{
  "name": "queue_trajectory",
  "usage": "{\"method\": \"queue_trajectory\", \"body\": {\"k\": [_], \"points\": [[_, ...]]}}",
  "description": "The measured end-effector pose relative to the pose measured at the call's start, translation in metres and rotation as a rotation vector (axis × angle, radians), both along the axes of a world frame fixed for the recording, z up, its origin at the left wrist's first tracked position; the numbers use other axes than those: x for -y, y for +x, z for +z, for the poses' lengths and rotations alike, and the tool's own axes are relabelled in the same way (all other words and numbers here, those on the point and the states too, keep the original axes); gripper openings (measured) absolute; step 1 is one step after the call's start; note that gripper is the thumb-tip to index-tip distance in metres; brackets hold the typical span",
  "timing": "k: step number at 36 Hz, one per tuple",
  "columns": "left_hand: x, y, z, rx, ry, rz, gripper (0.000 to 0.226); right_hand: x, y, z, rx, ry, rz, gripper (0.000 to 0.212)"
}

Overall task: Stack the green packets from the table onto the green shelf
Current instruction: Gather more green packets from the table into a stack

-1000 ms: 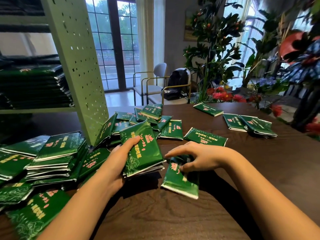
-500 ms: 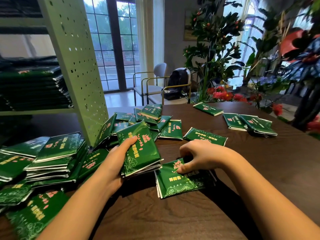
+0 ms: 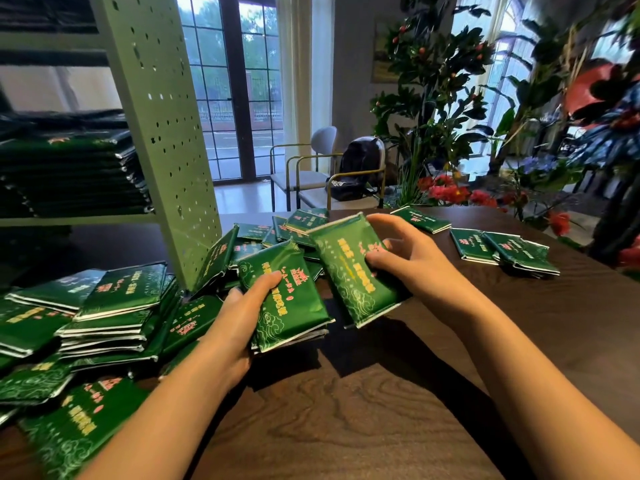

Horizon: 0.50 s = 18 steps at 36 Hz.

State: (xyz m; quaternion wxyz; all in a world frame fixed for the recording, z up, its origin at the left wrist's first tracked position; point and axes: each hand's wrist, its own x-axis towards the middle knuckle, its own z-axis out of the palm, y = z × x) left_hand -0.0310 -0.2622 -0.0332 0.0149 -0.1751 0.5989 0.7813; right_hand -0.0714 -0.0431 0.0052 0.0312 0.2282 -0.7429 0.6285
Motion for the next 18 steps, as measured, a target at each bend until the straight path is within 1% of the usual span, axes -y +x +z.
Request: {"method": "queue_trajectory", "body": {"k": [2, 3, 4, 6, 8, 9, 10, 11, 14, 15, 18], "points": [[0.0, 0.0, -0.003, -0.022, -0.047, -0.008, 0.079, 0.004, 0.001, -0.001, 0.044, -0.12, 0.018, 0.05], [-0.001, 0.0, -0.004, -0.033, -0.077, -0.005, 0.09, 0.007, 0.001, -0.002, 0.069, -0.167, 0.046, 0.053], [-0.002, 0.001, -0.004, -0.054, -0.102, -0.008, 0.097, 0.011, 0.002, -0.004, 0.088, -0.191, 0.078, 0.055], [-0.003, 0.001, -0.004, -0.088, -0.141, -0.004, 0.104, 0.02, 0.006, -0.009, 0.108, -0.197, 0.126, 0.057], [0.0, -0.004, -0.009, -0.112, -0.135, 0.022, 0.121, 0.032, 0.012, -0.016, 0.129, -0.185, 0.136, 0.057], [0.002, -0.007, -0.014, -0.128, -0.121, 0.017, 0.126, 0.037, 0.014, -0.019, 0.119, -0.166, 0.123, 0.058], [0.001, -0.008, -0.017, -0.144, -0.103, 0.006, 0.127, 0.043, 0.015, -0.023, 0.098, -0.145, 0.105, 0.059], [0.0, -0.008, -0.016, -0.138, -0.082, 0.004, 0.121, 0.048, 0.017, -0.027, 0.074, -0.126, 0.085, 0.058], [-0.007, -0.003, -0.009, -0.185, -0.015, 0.0, 0.083, 0.055, 0.02, -0.03, 0.006, -0.049, -0.01, 0.053], [-0.008, -0.003, -0.009, -0.183, -0.007, -0.01, 0.082, 0.055, 0.022, -0.03, -0.022, -0.015, -0.045, 0.052], [-0.004, -0.007, -0.017, -0.162, -0.021, 0.014, 0.108, 0.058, 0.024, -0.032, -0.065, 0.017, -0.114, 0.052]]}}
